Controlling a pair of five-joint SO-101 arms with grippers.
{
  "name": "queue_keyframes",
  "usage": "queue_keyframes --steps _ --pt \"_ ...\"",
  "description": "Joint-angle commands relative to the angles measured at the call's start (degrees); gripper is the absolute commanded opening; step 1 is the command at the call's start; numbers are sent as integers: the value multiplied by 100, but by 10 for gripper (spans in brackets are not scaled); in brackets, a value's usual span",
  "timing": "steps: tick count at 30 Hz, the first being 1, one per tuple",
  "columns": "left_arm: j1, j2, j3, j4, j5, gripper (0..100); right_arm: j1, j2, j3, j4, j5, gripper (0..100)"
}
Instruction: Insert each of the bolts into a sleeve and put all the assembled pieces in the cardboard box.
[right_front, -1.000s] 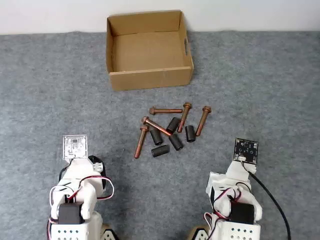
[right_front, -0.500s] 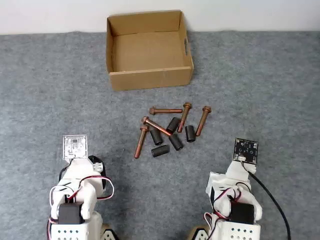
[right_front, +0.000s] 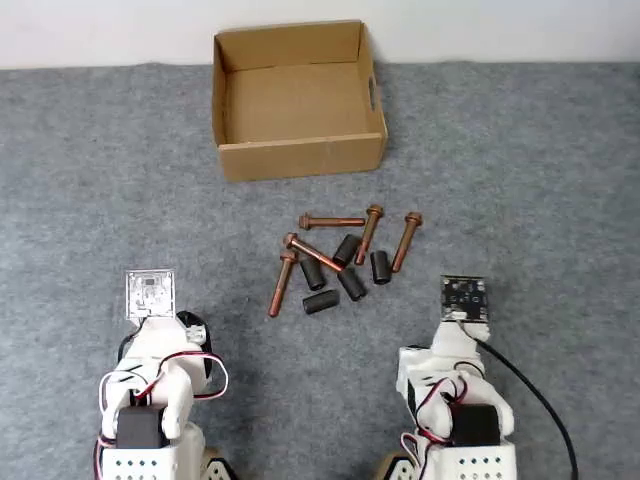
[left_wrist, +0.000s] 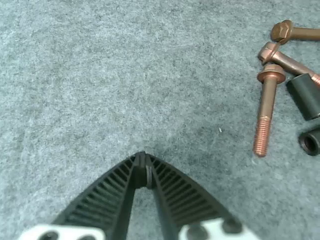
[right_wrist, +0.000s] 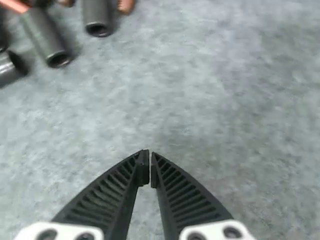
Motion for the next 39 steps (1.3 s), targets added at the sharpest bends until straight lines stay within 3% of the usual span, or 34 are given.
queue_keyframes --steps 1,8,22,32,39 --pt "-9 -53 -110 44 -26 5 -330 -31 97 13 53 9" --pt "-9 -53 -110 44 -26 5 -699 -31 97 13 62 9" --pt "-9 -53 -110 44 -26 5 13 -31 -905 277 88 8" --pt "-9 -53 -110 44 -26 5 92 -22 -1371 -963 1327 9" --pt "-9 -53 -110 44 -26 5 92 330 -2558 -725 1363 8"
